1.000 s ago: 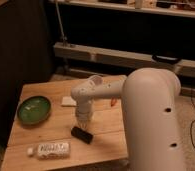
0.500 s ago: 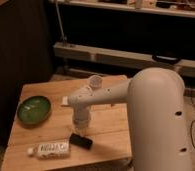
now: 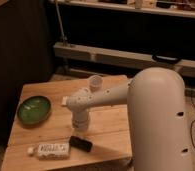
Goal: Push the eraser across the table
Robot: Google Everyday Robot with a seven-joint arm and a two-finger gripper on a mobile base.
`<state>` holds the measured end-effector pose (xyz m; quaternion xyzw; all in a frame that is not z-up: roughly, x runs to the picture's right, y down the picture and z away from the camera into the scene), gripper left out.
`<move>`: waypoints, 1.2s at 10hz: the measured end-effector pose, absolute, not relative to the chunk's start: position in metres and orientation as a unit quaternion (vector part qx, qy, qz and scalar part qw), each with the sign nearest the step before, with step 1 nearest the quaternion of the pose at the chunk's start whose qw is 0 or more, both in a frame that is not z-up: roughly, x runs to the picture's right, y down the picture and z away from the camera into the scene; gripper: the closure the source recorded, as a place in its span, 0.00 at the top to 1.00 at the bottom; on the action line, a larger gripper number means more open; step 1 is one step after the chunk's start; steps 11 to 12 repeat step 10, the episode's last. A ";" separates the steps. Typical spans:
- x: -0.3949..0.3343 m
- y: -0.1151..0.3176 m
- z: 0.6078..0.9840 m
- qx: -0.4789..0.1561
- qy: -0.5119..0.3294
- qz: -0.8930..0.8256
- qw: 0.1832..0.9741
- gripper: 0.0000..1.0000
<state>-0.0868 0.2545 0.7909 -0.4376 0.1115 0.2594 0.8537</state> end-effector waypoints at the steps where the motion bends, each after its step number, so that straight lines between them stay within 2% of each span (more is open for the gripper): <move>1: -0.087 0.257 0.789 -0.440 0.111 0.250 0.855 0.00; 12: -0.086 0.280 0.773 -0.435 0.109 0.198 0.871 0.00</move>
